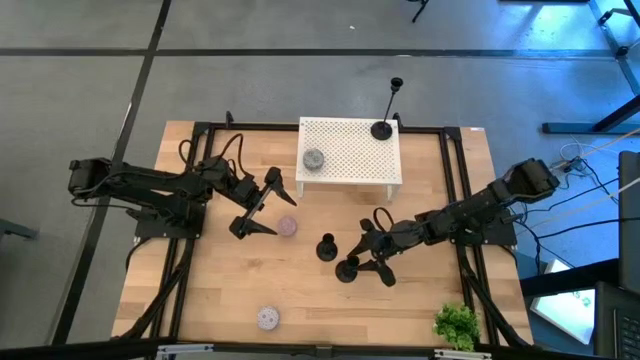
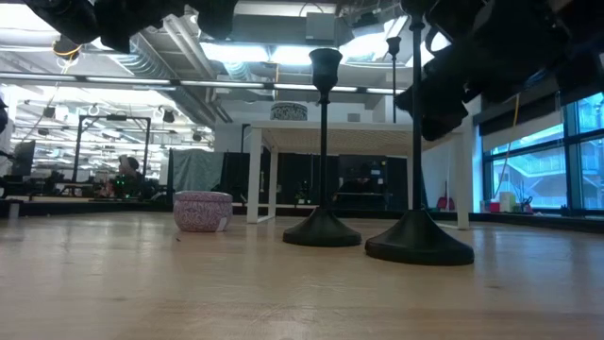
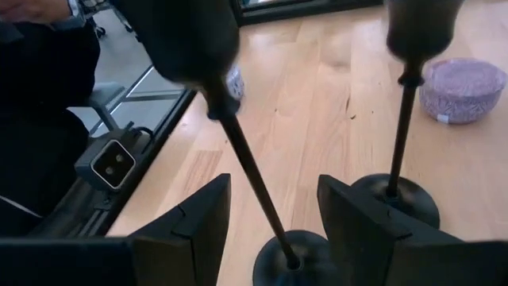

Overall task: Pick & Place candle stick holders
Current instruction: Put the bottom candle holder on the shelf aligned with the other candle holder

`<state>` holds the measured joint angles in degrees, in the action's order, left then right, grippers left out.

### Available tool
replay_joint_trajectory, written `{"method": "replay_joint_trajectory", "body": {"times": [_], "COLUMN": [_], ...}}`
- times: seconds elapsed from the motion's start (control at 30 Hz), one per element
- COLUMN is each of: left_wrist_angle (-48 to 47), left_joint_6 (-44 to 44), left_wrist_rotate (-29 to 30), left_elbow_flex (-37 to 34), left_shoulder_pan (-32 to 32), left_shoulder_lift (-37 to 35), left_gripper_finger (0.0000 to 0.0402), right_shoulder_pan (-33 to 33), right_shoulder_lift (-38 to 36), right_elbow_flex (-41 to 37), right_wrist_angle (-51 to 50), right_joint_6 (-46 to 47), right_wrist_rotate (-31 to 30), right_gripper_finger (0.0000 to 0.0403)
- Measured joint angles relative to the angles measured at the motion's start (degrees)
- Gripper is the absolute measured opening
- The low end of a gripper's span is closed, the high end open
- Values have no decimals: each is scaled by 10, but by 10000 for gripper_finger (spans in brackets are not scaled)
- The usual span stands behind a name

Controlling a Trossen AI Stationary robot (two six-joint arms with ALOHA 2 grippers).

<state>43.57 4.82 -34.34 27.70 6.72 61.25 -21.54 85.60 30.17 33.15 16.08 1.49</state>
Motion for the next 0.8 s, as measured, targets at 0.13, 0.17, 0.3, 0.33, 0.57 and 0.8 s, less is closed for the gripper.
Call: {"method": "replay_joint_trajectory", "body": {"times": [0.13,0.17,0.3,0.33,0.57,0.8], "left_wrist_angle": [0,0,0,0,0,0], "left_joint_6": [0,0,0,0,0,0], "left_wrist_rotate": [0,0,0,0,0,0], "left_elbow_flex": [0,0,0,0,0,0], "left_shoulder_pan": [0,0,0,0,0,0], "left_shoulder_lift": [0,0,0,0,0,0], "left_gripper_finger": [400,400,400,400,400,400], "right_shoulder_pan": [0,0,-4,-6,-20,-22], "right_shoulder_lift": [20,25,46,52,88,93], "right_elbow_flex": [0,0,6,11,44,50], "right_wrist_angle": [22,23,33,33,31,28], "right_joint_6": [3,6,15,15,10,11], "right_wrist_rotate": [0,0,0,0,0,0], "right_gripper_finger": [193,193,193,193,193,171]}}
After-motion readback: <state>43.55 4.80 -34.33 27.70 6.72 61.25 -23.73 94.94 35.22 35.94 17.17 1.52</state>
